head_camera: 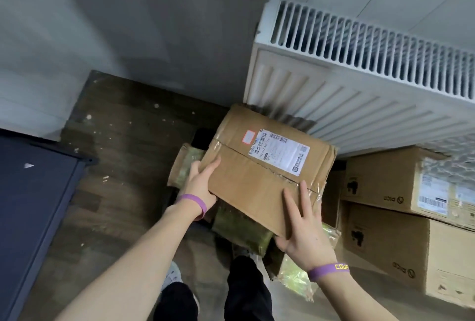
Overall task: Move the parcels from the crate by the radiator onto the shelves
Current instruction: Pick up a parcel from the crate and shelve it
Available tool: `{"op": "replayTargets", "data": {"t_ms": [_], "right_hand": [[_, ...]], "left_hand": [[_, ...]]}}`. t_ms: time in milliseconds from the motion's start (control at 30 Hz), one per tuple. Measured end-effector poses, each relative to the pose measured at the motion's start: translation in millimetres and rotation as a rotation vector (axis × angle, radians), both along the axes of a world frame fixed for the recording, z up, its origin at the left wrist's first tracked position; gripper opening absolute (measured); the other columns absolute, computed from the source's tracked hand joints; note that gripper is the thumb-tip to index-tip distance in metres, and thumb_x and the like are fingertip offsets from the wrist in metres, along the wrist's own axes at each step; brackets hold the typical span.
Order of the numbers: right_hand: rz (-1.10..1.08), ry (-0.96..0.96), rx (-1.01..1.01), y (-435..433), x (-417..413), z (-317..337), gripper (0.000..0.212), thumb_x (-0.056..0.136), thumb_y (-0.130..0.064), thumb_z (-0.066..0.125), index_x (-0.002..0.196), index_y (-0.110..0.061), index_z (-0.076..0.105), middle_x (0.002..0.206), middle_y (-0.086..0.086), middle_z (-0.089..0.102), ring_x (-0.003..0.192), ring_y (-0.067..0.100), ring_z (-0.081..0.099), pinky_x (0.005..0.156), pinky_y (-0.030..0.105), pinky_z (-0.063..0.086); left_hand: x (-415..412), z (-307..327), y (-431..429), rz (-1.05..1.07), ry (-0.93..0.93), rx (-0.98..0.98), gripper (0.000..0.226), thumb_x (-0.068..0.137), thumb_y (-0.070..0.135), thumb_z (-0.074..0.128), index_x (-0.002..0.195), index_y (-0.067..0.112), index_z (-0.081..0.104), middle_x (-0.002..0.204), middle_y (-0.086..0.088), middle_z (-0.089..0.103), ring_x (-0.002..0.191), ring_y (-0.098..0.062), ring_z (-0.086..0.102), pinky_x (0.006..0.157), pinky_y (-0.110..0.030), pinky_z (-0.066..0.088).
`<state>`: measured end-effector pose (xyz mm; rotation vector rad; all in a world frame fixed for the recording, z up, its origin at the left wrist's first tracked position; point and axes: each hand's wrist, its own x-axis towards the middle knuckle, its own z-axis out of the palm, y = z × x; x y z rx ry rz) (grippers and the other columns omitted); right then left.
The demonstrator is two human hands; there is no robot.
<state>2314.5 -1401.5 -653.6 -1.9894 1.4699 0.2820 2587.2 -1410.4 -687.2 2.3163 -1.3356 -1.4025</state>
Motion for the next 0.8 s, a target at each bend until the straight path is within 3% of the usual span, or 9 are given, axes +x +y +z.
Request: {"op": "replayTargets", "data": {"t_ms": [33, 200, 367, 433, 567, 667, 800], "right_hand": [[0.004, -0.017, -0.005, 3, 1, 15, 0.107, 0.075, -0.037, 0.068, 0.149, -0.039, -0.010, 0.148, -0.013, -0.042, 0.143, 0.046, -0.013, 0.105, 0.049, 0.037], [0.137, -0.110, -0.039, -2, 33, 105, 0.111, 0.072, -0.046, 0.065, 0.145, -0.046, -0.019, 0.146, -0.017, -0.044, 0.145, 0.039, -0.017, 0.105, 0.045, 0.042], [0.406, -0.243, -0.094, -38, 110, 207, 0.112, 0.072, -0.048, 0.070, 0.150, -0.041, -0.010, 0.145, -0.019, -0.044, 0.145, 0.034, -0.021, 0.109, 0.040, 0.039], [0.515, -0.300, -0.137, -49, 143, 246, 0.112, 0.070, -0.050, 0.071, 0.150, -0.042, -0.007, 0.144, -0.021, -0.043, 0.146, 0.032, -0.019, 0.112, 0.040, 0.035], [0.687, -0.444, -0.238, -57, 206, 318, 0.111, 0.065, -0.051, 0.068, 0.149, -0.046, -0.005, 0.146, -0.029, -0.038, 0.148, 0.030, -0.008, 0.105, 0.038, 0.042], [0.795, -0.513, -0.304, -48, 247, 370, 0.112, 0.066, -0.050, 0.069, 0.148, -0.046, -0.007, 0.146, -0.031, -0.036, 0.148, 0.029, -0.005, 0.100, 0.037, 0.044], [0.932, -0.587, -0.315, -24, 298, 429, 0.113, 0.067, -0.051, 0.070, 0.148, -0.045, -0.009, 0.142, -0.034, -0.040, 0.148, 0.031, -0.009, 0.109, 0.042, 0.037]], "left_hand": [[1, 19, 7, 0.033, -0.007, -0.017, 0.098, 0.078, -0.004, 0.063, 0.142, 0.054, 0.018, 0.137, 0.010, 0.020, 0.109, -0.018, 0.049, 0.084, -0.023, 0.046], [25, 132, 47, 0.197, -0.154, -0.076, 0.096, 0.075, -0.003, 0.058, 0.143, 0.053, 0.020, 0.131, 0.009, 0.021, 0.123, -0.017, 0.037, 0.102, -0.028, 0.039], [76, 263, 82, 0.449, -0.242, -0.123, 0.093, 0.078, -0.005, 0.061, 0.145, 0.046, 0.022, 0.138, 0.004, 0.018, 0.121, -0.021, 0.043, 0.095, -0.027, 0.043], [94, 310, 101, 0.520, -0.326, -0.166, 0.092, 0.078, 0.005, 0.068, 0.146, 0.045, 0.021, 0.135, 0.002, 0.023, 0.119, -0.019, 0.045, 0.097, -0.027, 0.042], [126, 392, 148, 0.648, -0.523, -0.237, 0.094, 0.074, 0.031, 0.077, 0.145, 0.048, 0.017, 0.124, 0.005, 0.028, 0.114, -0.018, 0.045, 0.087, -0.035, 0.049], [145, 444, 182, 0.746, -0.596, -0.297, 0.094, 0.074, 0.031, 0.078, 0.145, 0.045, 0.020, 0.123, 0.005, 0.028, 0.116, -0.019, 0.045, 0.089, -0.035, 0.048], [162, 503, 232, 0.865, -0.736, -0.366, 0.092, 0.074, 0.027, 0.079, 0.146, 0.039, 0.023, 0.128, 0.001, 0.029, 0.117, -0.022, 0.045, 0.093, -0.036, 0.046]]}}
